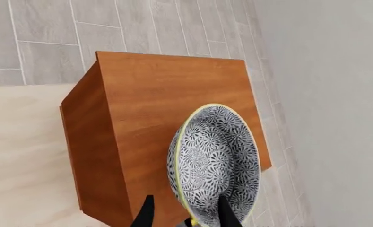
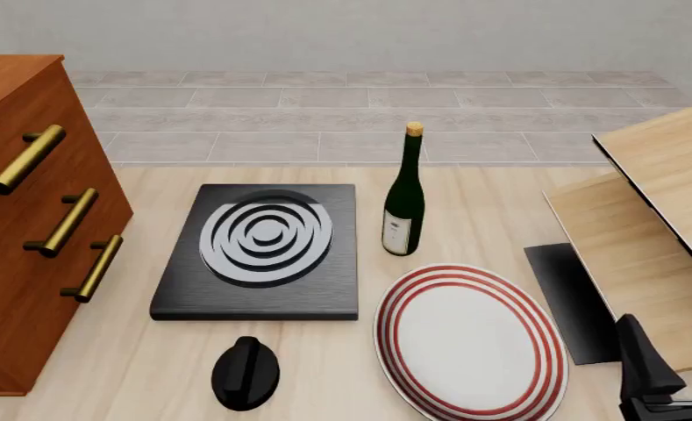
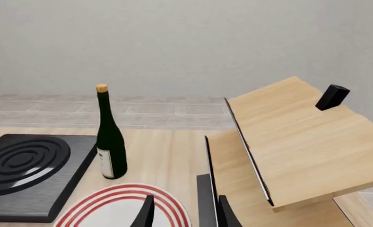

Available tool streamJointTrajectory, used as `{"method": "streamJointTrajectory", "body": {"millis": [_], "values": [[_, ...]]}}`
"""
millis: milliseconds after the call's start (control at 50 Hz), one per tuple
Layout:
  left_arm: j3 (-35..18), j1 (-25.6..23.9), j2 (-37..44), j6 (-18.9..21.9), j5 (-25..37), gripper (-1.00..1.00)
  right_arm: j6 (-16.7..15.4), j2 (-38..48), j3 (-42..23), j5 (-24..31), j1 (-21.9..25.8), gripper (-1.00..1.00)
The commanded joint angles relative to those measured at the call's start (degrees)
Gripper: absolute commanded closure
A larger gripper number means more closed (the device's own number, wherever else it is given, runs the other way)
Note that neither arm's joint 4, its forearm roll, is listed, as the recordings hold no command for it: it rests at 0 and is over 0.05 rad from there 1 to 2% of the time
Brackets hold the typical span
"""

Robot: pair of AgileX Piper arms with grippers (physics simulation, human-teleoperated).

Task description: Put the bowl on the top of the cabinet.

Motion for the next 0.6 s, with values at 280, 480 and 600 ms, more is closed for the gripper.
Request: {"method": "streamJointTrajectory", "body": {"millis": [280, 480, 600], "values": [[-2.1, -5.0, -13.0, -2.6, 3.9, -1.0, 0.0, -0.1, 0.1, 0.0, 0.1, -1.0], [-1.1, -7.3, -18.1, -2.8, 4.4, -1.0, 0.2, -0.2, 0.1, 0.1, 0.0, -1.0], [-0.1, -9.1, -20.6, -2.2, 4.4, -1.0, 0.4, -0.2, -0.1, 0.1, -0.1, -1.0]]}}
